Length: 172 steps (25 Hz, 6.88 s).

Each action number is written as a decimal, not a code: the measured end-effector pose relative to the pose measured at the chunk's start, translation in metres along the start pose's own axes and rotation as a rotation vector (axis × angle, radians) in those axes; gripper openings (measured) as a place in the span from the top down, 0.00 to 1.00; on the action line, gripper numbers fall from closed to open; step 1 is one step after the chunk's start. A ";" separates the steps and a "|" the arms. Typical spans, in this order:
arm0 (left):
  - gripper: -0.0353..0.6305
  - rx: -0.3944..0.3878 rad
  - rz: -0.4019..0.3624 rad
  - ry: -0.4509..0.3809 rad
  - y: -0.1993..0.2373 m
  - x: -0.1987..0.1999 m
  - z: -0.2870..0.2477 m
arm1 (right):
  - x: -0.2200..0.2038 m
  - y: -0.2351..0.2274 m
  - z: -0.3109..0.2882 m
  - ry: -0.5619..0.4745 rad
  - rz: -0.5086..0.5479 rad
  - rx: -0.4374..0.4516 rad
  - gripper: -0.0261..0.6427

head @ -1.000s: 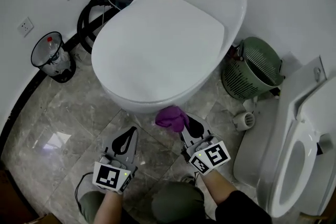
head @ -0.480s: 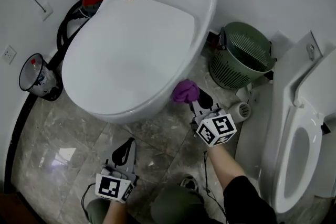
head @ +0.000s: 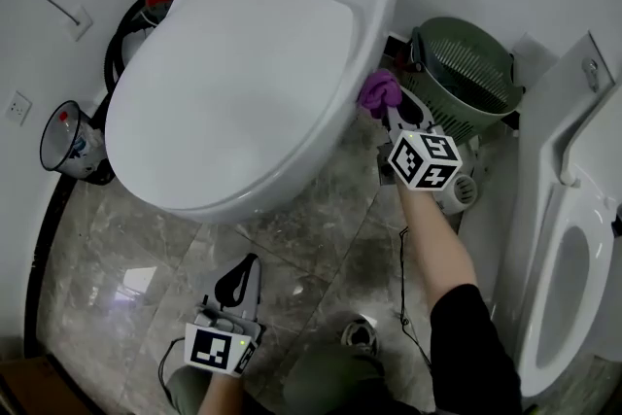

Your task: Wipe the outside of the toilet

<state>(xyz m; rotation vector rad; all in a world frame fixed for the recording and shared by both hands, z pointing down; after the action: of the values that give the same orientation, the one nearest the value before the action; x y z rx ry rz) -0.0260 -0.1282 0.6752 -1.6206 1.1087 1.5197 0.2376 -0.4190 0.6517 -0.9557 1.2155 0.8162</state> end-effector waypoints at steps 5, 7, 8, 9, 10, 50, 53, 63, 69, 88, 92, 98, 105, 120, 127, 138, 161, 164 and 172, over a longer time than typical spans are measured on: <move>0.94 -0.013 0.002 0.003 -0.010 -0.004 0.002 | 0.008 -0.037 -0.032 0.036 -0.005 -0.119 0.90; 0.94 -0.009 0.008 0.000 -0.010 -0.006 0.004 | 0.009 -0.046 -0.038 0.060 0.000 -0.153 0.90; 0.94 -0.007 0.012 -0.002 -0.009 -0.007 0.007 | 0.008 -0.049 -0.040 0.071 0.001 -0.168 0.90; 0.94 -0.005 0.015 -0.003 -0.008 -0.007 0.009 | 0.008 -0.050 -0.040 0.079 0.002 -0.177 0.90; 0.94 -0.003 0.016 -0.005 -0.006 -0.008 0.012 | 0.007 -0.050 -0.038 0.084 0.005 -0.180 0.90; 0.94 -0.031 0.052 -0.027 0.005 -0.033 0.026 | -0.104 0.201 0.140 0.121 -0.090 0.392 0.90; 0.94 -0.037 0.050 -0.006 0.003 -0.036 0.025 | -0.100 0.173 0.130 0.115 -0.073 0.347 0.90; 0.94 -0.017 0.040 0.014 0.001 -0.038 0.025 | -0.077 0.068 0.071 0.144 0.009 0.189 0.90; 0.94 -0.036 0.029 0.078 -0.005 -0.047 0.026 | -0.069 0.004 0.021 0.173 -0.020 0.041 0.90; 0.94 -0.025 0.023 0.020 0.001 -0.042 0.022 | -0.057 -0.008 0.053 0.147 0.021 -0.086 0.90; 0.94 -0.040 0.031 0.017 0.003 -0.043 0.020 | -0.066 0.035 0.108 0.139 0.026 0.004 0.90; 0.94 -0.059 0.048 0.008 0.004 -0.046 0.018 | -0.110 0.112 0.175 0.215 0.003 0.162 0.90; 0.94 -0.075 0.049 0.011 -0.001 -0.049 0.016 | -0.172 0.195 0.188 0.341 -0.004 0.357 0.90; 0.94 -0.091 0.052 0.064 -0.014 -0.056 0.009 | -0.190 0.174 0.117 0.348 0.077 0.341 0.90; 0.94 -0.074 0.053 0.062 -0.014 -0.054 0.009 | -0.187 0.104 0.087 0.362 0.148 0.216 0.90; 0.94 -0.073 0.029 0.093 -0.019 -0.057 0.008 | -0.173 -0.019 0.004 0.429 0.143 -0.138 0.90; 0.94 -0.091 -0.003 -0.004 0.022 -0.012 0.053 | -0.117 0.119 0.178 0.217 -0.131 -0.023 0.90; 0.94 -0.089 -0.006 0.017 0.033 -0.004 0.075 | -0.106 0.159 0.207 0.233 -0.181 0.015 0.90; 0.94 0.005 -0.066 -0.030 0.064 0.025 0.118 | -0.043 0.245 0.212 0.257 -0.046 0.234 0.90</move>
<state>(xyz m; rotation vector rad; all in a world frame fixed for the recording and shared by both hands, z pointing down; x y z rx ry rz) -0.1360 -0.0541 0.6424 -1.6105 1.0317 1.4923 0.0888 -0.1286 0.6727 -0.9109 1.4696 0.5107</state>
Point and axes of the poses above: the fingertips, and each gripper's own axes: z backward along the fingers, y to its left, x out of its top, the point moved 4 cm from there along z, backward along the fingers, and after that the axes turned 5 degrees about -y, right-handed, at the moved point
